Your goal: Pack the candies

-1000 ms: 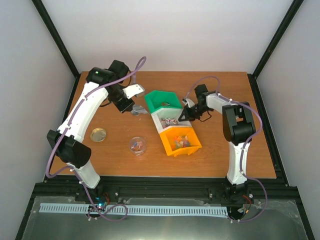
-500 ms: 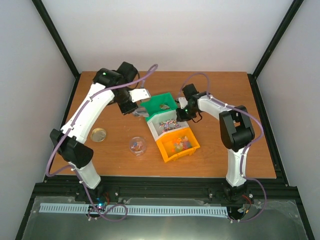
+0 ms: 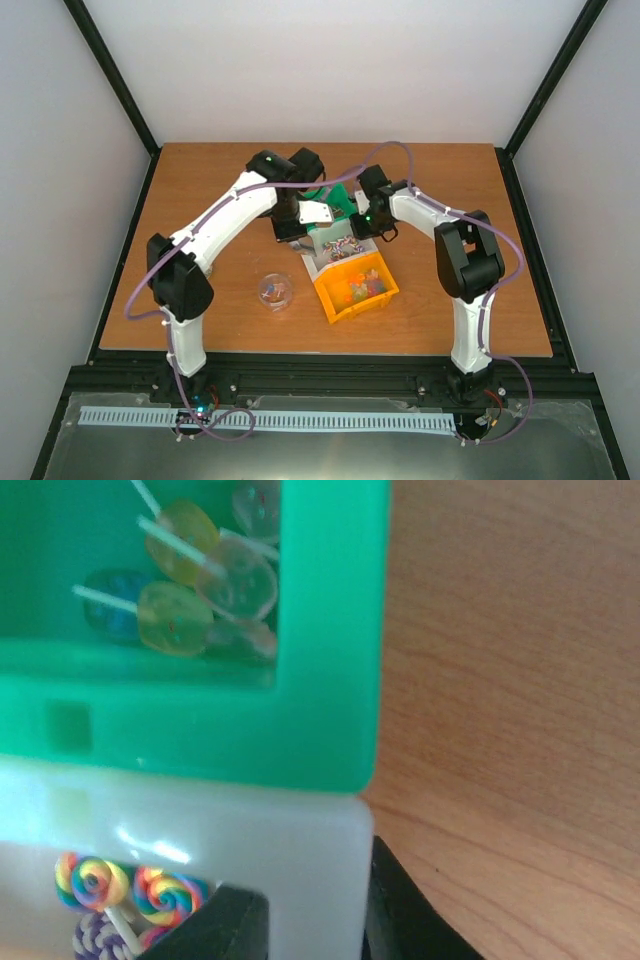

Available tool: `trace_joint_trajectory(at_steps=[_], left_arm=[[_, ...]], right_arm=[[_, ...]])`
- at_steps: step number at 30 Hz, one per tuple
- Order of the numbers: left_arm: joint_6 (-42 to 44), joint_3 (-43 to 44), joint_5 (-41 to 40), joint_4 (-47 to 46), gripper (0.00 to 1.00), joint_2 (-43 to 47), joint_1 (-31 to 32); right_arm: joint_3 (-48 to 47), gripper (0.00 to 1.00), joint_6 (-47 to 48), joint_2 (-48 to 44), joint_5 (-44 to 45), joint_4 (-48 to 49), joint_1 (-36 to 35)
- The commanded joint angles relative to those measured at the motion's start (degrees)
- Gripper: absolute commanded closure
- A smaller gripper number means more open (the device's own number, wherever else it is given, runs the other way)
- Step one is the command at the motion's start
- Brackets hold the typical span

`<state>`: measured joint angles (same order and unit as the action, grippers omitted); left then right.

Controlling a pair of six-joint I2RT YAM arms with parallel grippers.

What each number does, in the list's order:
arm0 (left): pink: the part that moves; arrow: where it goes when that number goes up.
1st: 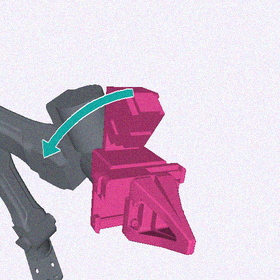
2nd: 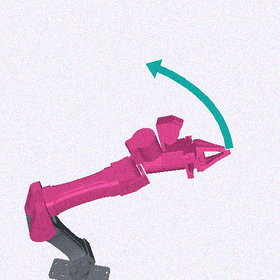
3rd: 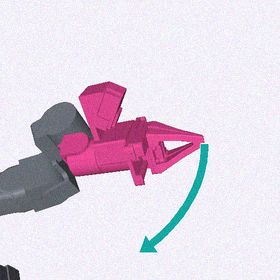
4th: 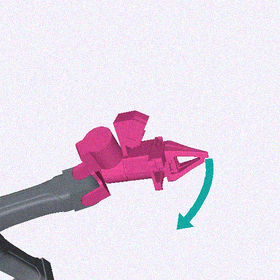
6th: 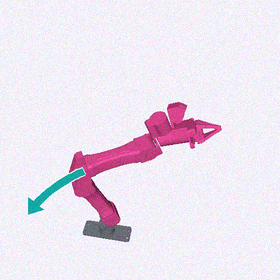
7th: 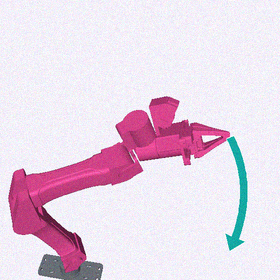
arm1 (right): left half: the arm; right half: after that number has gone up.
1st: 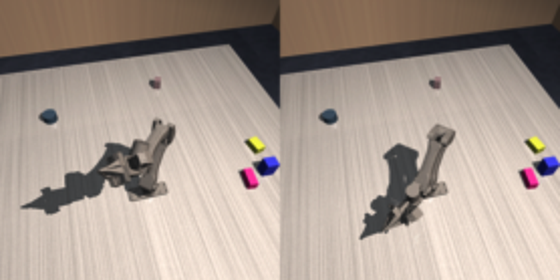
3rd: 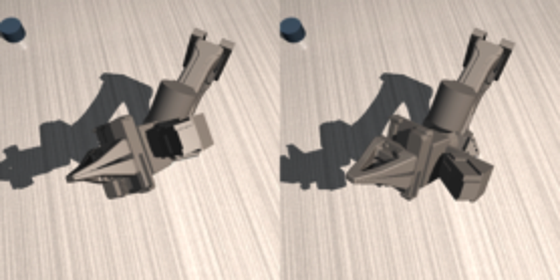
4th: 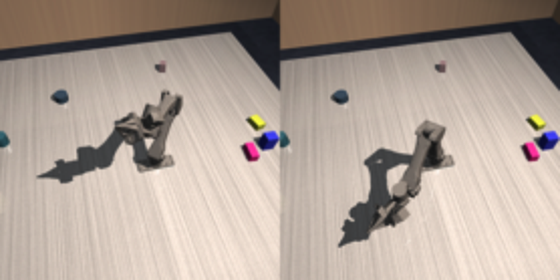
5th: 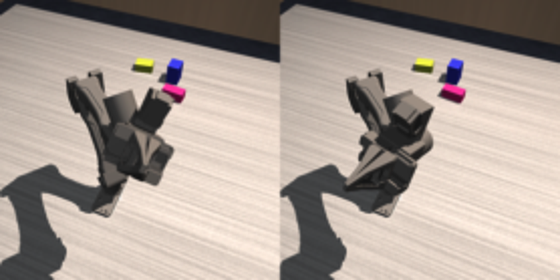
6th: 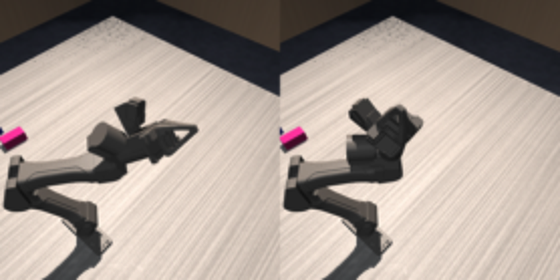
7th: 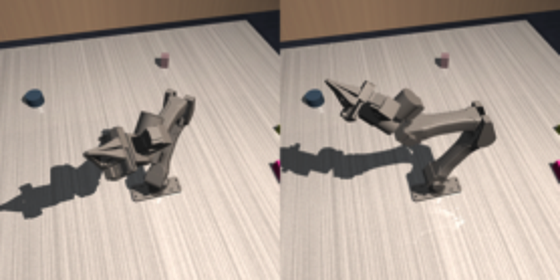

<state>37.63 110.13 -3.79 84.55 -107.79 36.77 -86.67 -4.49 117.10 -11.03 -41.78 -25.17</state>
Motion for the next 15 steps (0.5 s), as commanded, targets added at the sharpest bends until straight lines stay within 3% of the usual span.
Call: trace_joint_trajectory(at_steps=[1,6,15], left_arm=[[-4.6,3.3,1.8,-2.0,0.99,-2.8,0.8],[-6.6,2.9,2.3,-2.6,0.99,-4.1,0.8],[-9.0,0.5,1.9,-4.3,0.99,-5.4,0.8]], right_arm=[[-3.7,0.71,-0.4,0.7,-1.5,1.6,-0.2],[-3.9,0.57,-0.1,-0.4,-3.0,0.8,-0.1],[-4.4,0.60,-0.1,-1.7,-12.3,-3.6,5.1]])
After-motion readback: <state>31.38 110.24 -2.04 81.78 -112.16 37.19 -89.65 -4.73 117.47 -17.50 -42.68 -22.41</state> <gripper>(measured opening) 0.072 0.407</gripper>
